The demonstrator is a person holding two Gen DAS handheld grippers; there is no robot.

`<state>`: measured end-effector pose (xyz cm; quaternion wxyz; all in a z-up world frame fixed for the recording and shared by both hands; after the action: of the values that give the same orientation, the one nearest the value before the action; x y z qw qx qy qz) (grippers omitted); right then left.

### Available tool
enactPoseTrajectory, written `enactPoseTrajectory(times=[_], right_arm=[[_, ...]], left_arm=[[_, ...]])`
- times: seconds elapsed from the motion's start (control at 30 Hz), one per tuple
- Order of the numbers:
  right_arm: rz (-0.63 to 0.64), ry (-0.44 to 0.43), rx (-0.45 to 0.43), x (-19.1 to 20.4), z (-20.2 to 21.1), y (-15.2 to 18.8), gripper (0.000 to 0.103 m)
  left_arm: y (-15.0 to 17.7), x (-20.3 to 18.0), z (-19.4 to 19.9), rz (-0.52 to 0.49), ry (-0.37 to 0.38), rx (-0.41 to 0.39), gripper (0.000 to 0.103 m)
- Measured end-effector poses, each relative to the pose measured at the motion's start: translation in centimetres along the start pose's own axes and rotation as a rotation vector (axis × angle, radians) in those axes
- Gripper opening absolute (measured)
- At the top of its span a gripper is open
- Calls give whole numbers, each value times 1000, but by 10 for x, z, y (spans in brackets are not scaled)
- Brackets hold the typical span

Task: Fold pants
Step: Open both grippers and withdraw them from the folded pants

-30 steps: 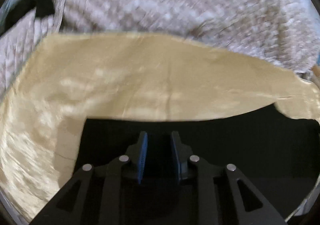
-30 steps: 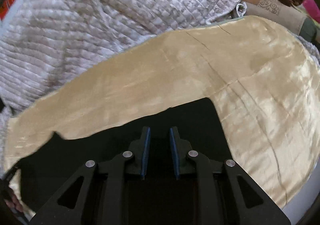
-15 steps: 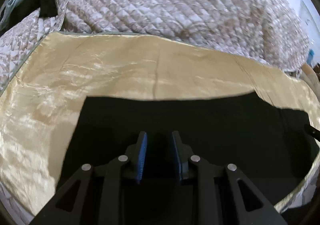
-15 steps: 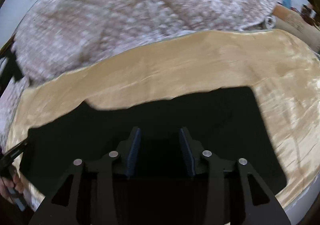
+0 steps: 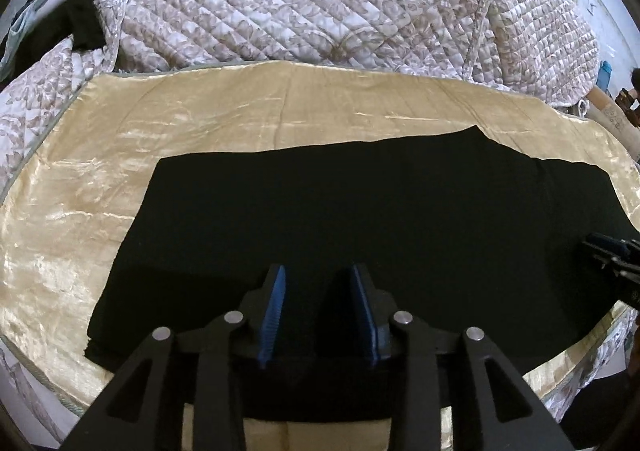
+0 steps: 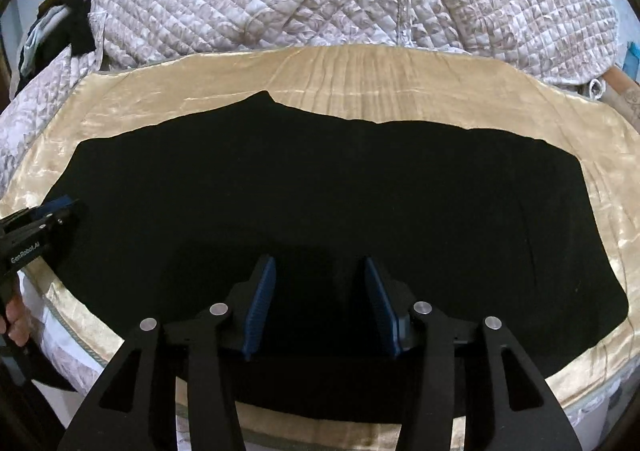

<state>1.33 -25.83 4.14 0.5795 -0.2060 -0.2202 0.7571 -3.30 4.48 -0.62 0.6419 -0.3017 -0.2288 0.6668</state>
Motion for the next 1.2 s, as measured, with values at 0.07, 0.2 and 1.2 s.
enactPoseTrajectory(times=[0.07, 0.2, 1.2], right_arm=[[-14, -8, -10, -2, 2, -1, 47], [-30, 32, -60, -8, 12, -3, 47], [-124, 71, -65, -29, 9, 3, 47]], left_arm=[[0, 0, 1, -1, 0, -3, 37], [0, 3, 5, -4, -22, -22, 37], [21, 61, 33, 171, -24, -66, 41]])
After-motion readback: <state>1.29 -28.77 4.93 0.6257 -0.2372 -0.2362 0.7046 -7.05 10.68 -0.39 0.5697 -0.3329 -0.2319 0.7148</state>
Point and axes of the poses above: each gripper's, at about its wrist camera, not at the fingertips, and z roughly against the way its jaws point, x to its left, y to its underside, the point moved 1 cm from there along -z, roughly the way its jaws point, and after that the axes turned 8 degrees about y, right-handed, at the moved point
